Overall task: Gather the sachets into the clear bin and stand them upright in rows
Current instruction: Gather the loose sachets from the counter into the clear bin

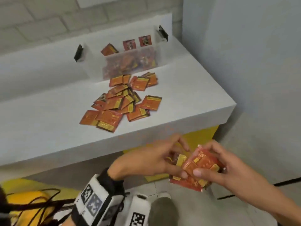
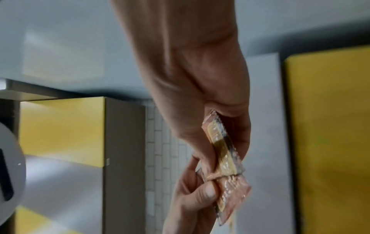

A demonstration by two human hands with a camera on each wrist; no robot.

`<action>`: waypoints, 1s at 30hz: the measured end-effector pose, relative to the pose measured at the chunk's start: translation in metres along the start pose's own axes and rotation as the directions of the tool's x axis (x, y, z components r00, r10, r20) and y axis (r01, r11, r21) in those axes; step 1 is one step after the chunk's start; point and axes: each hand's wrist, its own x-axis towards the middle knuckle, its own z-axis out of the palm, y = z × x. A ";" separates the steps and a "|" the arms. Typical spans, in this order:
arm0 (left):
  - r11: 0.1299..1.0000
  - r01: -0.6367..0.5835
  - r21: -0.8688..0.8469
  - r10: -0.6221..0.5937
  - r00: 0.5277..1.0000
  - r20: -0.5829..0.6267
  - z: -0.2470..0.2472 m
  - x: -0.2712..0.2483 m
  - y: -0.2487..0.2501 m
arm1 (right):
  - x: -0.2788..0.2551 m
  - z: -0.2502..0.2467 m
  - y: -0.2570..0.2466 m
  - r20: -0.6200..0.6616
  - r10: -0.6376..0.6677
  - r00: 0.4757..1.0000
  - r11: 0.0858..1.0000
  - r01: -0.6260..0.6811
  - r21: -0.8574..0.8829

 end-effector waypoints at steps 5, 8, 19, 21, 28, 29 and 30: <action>0.997 0.069 -0.033 -0.076 0.912 -0.404 -0.100 -0.053 0.021 | 0.081 0.000 -0.110 -0.031 -0.131 0.991 0.988 0.128 -0.092; 0.932 0.356 0.065 -0.261 0.786 -0.561 -0.154 -0.070 0.001 | 0.155 -0.002 -0.154 -0.047 -0.158 0.986 0.987 0.159 0.008; 0.574 0.811 0.110 -0.711 0.561 -0.423 -0.213 -0.066 -0.093 | 0.403 -0.015 -0.219 -0.206 0.002 0.979 0.989 -0.033 -0.147; 0.570 0.818 0.081 -0.705 0.537 -0.464 -0.218 -0.059 -0.097 | 0.413 -0.017 -0.213 -0.233 0.014 0.972 0.897 -0.115 -0.426; 0.708 0.696 -0.121 -0.659 0.588 -0.470 -0.244 -0.063 -0.114 | 0.355 -0.012 -0.192 -0.018 -0.082 0.997 0.774 0.052 -0.631; 0.718 0.679 -0.155 -0.660 0.594 -0.459 -0.247 -0.065 -0.114 | 0.348 -0.008 -0.181 0.020 -0.024 1.000 0.731 0.031 -0.682; 0.722 0.669 -0.177 -0.665 0.599 -0.446 -0.251 -0.066 -0.114 | 0.345 -0.004 -0.167 0.028 0.032 0.999 0.682 -0.002 -0.731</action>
